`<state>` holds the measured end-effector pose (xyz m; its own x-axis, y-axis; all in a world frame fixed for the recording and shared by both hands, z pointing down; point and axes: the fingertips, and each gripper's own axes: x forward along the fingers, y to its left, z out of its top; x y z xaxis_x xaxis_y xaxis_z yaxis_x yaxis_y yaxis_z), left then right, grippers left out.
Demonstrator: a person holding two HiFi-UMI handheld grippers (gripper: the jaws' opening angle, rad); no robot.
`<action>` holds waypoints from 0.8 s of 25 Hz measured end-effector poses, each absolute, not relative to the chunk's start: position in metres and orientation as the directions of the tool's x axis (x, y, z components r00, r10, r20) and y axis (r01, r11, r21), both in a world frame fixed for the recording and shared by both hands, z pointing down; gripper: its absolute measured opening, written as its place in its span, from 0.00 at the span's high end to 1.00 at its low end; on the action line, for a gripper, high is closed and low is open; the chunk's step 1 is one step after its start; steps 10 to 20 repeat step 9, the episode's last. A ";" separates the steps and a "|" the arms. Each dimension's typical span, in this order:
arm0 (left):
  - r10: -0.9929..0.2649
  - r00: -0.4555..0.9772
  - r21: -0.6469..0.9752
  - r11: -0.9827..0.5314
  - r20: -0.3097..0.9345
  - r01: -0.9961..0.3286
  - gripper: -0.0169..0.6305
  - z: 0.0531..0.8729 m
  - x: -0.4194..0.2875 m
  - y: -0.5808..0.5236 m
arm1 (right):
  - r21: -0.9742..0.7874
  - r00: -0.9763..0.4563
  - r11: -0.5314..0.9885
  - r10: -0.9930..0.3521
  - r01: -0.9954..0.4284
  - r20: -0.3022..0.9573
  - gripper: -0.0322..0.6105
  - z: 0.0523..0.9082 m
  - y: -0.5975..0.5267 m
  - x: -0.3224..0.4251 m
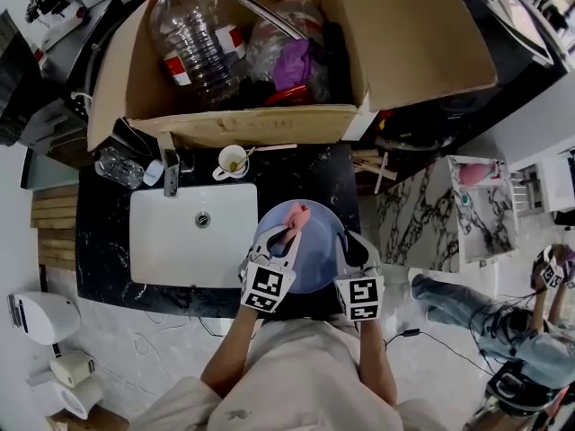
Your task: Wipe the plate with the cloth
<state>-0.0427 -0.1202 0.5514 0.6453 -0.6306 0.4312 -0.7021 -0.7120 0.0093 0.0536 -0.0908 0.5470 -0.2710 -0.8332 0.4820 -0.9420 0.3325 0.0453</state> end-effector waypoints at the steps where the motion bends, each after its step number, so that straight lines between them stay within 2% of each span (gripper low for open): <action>1: -0.640 0.639 0.007 -0.705 0.427 -0.710 0.92 0.550 -0.044 -0.120 | 0.046 -0.277 0.338 -0.834 -0.940 0.477 0.89 0.545 -0.091 0.054; 9: -0.709 0.602 -0.012 -0.651 0.369 -0.759 0.92 0.530 -0.029 -0.113 | 0.008 -0.331 0.373 -0.833 -0.928 0.444 0.89 0.531 -0.084 0.072; 20: -0.709 0.602 -0.012 -0.651 0.369 -0.759 0.92 0.530 -0.029 -0.113 | 0.008 -0.331 0.373 -0.833 -0.928 0.444 0.89 0.531 -0.084 0.072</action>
